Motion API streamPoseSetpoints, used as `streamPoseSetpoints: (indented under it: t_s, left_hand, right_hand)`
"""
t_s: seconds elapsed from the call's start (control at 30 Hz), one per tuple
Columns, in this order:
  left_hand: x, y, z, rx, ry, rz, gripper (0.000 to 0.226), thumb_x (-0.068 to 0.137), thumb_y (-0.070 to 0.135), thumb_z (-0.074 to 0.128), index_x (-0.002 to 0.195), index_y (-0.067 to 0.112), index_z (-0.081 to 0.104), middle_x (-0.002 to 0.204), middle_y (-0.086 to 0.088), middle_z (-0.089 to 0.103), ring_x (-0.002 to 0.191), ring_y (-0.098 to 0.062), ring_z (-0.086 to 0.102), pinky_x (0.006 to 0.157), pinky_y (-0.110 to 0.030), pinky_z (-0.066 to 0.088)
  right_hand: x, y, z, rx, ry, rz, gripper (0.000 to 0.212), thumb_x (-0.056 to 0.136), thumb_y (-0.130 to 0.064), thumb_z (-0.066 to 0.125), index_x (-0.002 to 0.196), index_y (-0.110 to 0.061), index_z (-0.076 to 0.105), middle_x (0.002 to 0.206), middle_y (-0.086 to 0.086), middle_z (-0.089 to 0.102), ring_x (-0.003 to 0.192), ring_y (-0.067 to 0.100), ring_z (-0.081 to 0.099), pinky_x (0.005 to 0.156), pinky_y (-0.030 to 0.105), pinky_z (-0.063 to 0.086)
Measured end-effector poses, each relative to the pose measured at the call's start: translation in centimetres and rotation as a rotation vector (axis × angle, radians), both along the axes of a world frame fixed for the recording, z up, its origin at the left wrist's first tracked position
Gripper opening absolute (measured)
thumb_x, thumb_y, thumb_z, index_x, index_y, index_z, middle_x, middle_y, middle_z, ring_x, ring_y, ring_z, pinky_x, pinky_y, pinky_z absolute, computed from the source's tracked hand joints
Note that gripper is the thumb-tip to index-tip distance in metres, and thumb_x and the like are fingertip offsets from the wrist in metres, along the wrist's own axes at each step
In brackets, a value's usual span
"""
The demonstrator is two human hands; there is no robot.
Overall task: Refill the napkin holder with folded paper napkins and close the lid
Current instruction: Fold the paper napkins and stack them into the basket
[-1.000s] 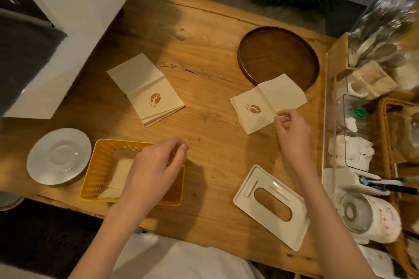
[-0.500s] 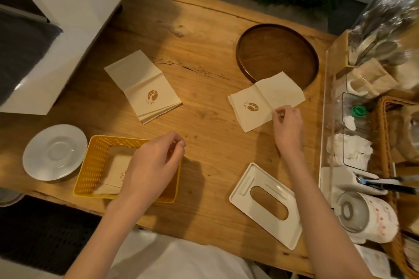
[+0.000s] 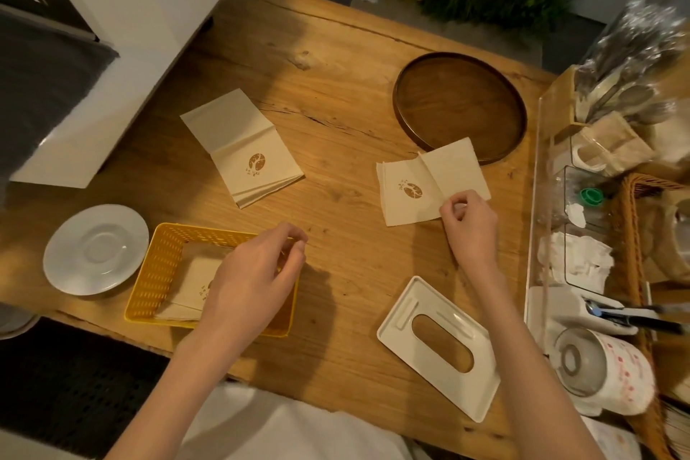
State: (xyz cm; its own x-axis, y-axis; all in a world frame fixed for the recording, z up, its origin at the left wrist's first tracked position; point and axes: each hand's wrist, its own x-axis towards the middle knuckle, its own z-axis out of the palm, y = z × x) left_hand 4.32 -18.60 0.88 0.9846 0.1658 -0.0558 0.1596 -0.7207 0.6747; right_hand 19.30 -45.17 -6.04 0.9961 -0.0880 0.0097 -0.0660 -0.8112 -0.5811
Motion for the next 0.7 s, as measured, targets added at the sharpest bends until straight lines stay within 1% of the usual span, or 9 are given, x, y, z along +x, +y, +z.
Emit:
streamPoseSetpoints:
  t_s: [0.07, 0.1, 0.2, 0.23, 0.3, 0.4, 0.43, 0.53, 0.7]
  left_hand:
    - [-0.1, 0.0, 0.0, -0.001, -0.004, -0.001, 0.019, 0.097, 0.034, 0.045, 0.106, 0.027, 0.060, 0.085, 0.015, 0.063, 0.077, -0.006, 0.060, 0.063, -0.039, 0.053]
    - [-0.2, 0.1, 0.1, 0.000, -0.005, 0.000, 0.020, 0.097, 0.034, 0.045, 0.107, 0.026, 0.060, 0.086, 0.015, 0.063, 0.077, -0.006, 0.060, 0.064, -0.039, 0.053]
    - [-0.4, 0.0, 0.0, 0.000, -0.008, 0.003, 0.020, 0.097, 0.032, 0.046, 0.110, 0.026, 0.061, 0.088, 0.015, 0.064, 0.080, -0.005, 0.060, 0.065, -0.037, 0.053]
    - [-0.5, 0.0, 0.0, 0.000, -0.008, 0.002, 0.020, 0.098, 0.032, 0.046, 0.111, 0.026, 0.061, 0.090, 0.014, 0.064, 0.081, -0.005, 0.061, 0.066, -0.036, 0.054]
    - [-0.7, 0.0, 0.1, 0.002, -0.010, 0.000, 0.023, 0.098, 0.032, 0.046, 0.114, 0.026, 0.061, 0.093, 0.013, 0.065, 0.083, -0.005, 0.061, 0.068, -0.035, 0.054]
    - [-1.0, 0.1, 0.3, 0.001, -0.010, -0.007, 0.027, 0.098, 0.034, 0.044, 0.118, 0.025, 0.060, 0.094, 0.013, 0.066, 0.084, -0.004, 0.062, 0.068, -0.035, 0.055]
    - [-1.0, 0.1, 0.4, -0.001, -0.007, -0.009, 0.027, 0.098, 0.035, 0.044, 0.118, 0.026, 0.060, 0.092, 0.013, 0.066, 0.084, -0.004, 0.062, 0.068, -0.035, 0.055]
    - [-1.3, 0.3, 0.5, -0.011, -0.006, -0.011, 0.027, 0.098, 0.036, 0.044, 0.117, 0.027, 0.059, 0.089, 0.014, 0.066, 0.080, -0.004, 0.063, 0.064, -0.037, 0.056]
    - [-1.5, 0.2, 0.7, 0.009, -0.002, -0.002, 0.028, 0.097, 0.038, 0.042, 0.117, 0.027, 0.059, 0.089, 0.013, 0.067, 0.078, -0.005, 0.062, 0.062, -0.038, 0.056]
  right_hand:
    - [-0.9, 0.2, 1.0, 0.044, 0.015, 0.036, 0.009, 0.094, -0.020, 0.059, 0.099, -0.014, 0.061, 0.089, -0.001, 0.061, 0.075, 0.005, 0.055, 0.062, 0.016, 0.044]
    - [-1.3, 0.4, 1.4, 0.069, 0.028, 0.051, 0.008, 0.093, -0.021, 0.060, 0.099, -0.016, 0.060, 0.091, -0.001, 0.062, 0.077, 0.004, 0.056, 0.064, 0.016, 0.046]
    - [-2.4, 0.7, 2.5, 0.083, 0.053, 0.079, 0.007, 0.092, -0.028, 0.060, 0.098, -0.024, 0.060, 0.100, -0.001, 0.063, 0.090, 0.010, 0.061, 0.072, 0.026, 0.055]
    - [-2.7, 0.8, 3.0, 0.092, 0.054, 0.091, 0.007, 0.092, -0.028, 0.060, 0.098, -0.025, 0.061, 0.100, -0.002, 0.064, 0.091, 0.009, 0.061, 0.072, 0.024, 0.055]
    - [-3.5, 1.2, 4.1, 0.135, 0.056, 0.111, 0.006, 0.092, -0.026, 0.061, 0.098, -0.025, 0.061, 0.100, -0.007, 0.065, 0.088, 0.000, 0.062, 0.065, 0.014, 0.053]
    - [-4.9, 1.7, 6.0, 0.161, 0.018, 0.128, 0.004, 0.094, -0.021, 0.060, 0.097, -0.021, 0.059, 0.098, -0.011, 0.062, 0.082, -0.013, 0.054, 0.061, 0.001, 0.046]
    - [-5.3, 1.8, 6.5, 0.161, -0.004, 0.127, 0.004, 0.094, -0.020, 0.059, 0.098, -0.019, 0.058, 0.098, -0.009, 0.062, 0.082, -0.011, 0.055, 0.061, 0.000, 0.045]
    - [-6.4, 2.0, 7.9, 0.134, -0.071, 0.140, 0.007, 0.095, -0.019, 0.059, 0.101, -0.015, 0.059, 0.096, -0.004, 0.065, 0.086, 0.003, 0.061, 0.063, -0.002, 0.043]
    - [-7.8, 2.5, 9.6, 0.135, -0.172, 0.223, 0.007, 0.095, -0.017, 0.060, 0.100, -0.012, 0.062, 0.094, 0.000, 0.071, 0.089, 0.007, 0.066, 0.069, -0.001, 0.045]
